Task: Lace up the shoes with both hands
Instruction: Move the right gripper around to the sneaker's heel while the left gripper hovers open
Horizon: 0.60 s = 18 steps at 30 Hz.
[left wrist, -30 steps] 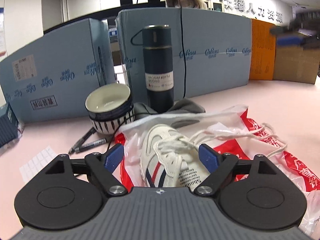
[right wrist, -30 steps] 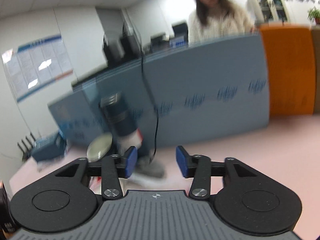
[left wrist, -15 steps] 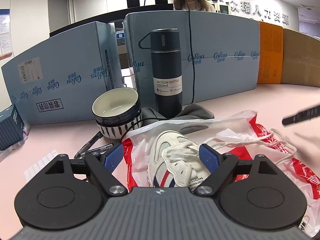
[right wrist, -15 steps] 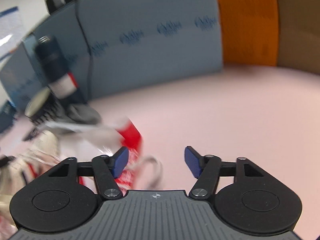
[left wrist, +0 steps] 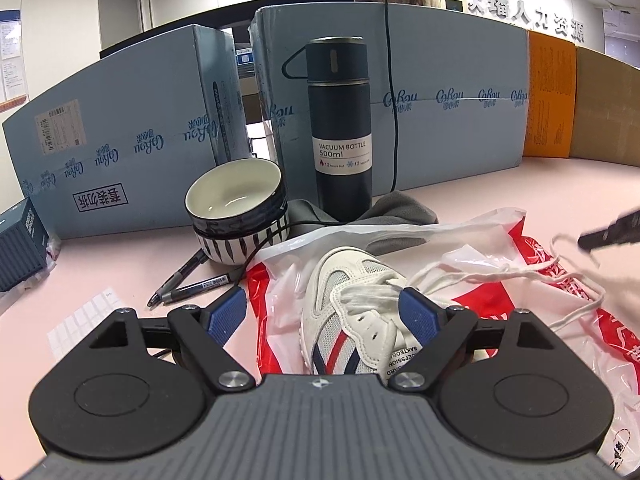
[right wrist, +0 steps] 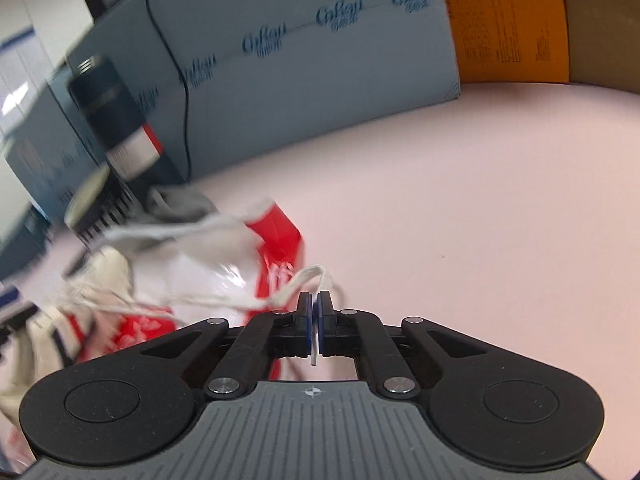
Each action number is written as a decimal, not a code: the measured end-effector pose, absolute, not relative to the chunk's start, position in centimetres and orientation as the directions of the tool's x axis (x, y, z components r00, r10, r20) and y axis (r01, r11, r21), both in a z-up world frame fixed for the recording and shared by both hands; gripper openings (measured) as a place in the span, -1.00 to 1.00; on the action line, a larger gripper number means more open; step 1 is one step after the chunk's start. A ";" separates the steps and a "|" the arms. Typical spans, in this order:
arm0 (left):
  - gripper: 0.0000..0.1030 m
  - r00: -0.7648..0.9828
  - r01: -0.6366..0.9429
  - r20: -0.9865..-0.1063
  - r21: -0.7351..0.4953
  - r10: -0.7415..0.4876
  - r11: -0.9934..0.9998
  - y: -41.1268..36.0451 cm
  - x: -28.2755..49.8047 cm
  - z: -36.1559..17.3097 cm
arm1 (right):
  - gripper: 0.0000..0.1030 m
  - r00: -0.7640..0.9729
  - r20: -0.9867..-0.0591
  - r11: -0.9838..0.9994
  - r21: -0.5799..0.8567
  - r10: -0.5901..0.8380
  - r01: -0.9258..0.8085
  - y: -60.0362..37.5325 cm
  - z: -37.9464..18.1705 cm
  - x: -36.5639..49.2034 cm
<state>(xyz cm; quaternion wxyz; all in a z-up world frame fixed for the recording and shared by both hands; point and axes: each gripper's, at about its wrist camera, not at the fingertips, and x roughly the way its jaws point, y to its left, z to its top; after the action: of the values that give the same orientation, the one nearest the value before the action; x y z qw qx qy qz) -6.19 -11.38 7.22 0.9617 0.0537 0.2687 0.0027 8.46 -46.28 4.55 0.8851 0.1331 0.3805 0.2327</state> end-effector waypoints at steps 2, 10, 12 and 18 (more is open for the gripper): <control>0.59 0.855 0.025 -0.518 0.106 0.033 0.994 -11.4 -6.2 7.2 | -0.94 0.612 -0.559 0.815 0.503 0.560 -0.287 -47.2 5.6 8.4; 0.59 0.851 0.020 -0.524 0.098 0.034 0.995 -11.4 -6.3 7.0 | -0.94 0.540 -0.402 0.607 0.744 0.740 -0.279 -49.1 8.7 7.1; 0.59 0.849 0.022 -0.527 0.100 0.034 0.995 -11.4 -6.3 7.0 | -0.94 0.502 -0.366 0.547 0.789 0.783 -0.278 -48.9 8.9 7.0; 0.59 0.846 0.018 -0.532 0.103 0.039 0.995 -11.3 -6.3 6.9 | -0.86 0.270 -0.333 0.404 0.871 0.904 -0.280 -45.4 7.6 6.5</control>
<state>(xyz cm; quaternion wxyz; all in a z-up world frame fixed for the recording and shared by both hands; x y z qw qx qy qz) -6.30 -11.33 6.91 0.9593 0.0519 0.2774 0.0056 6.46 -45.42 7.61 0.7134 0.3548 0.4395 0.4147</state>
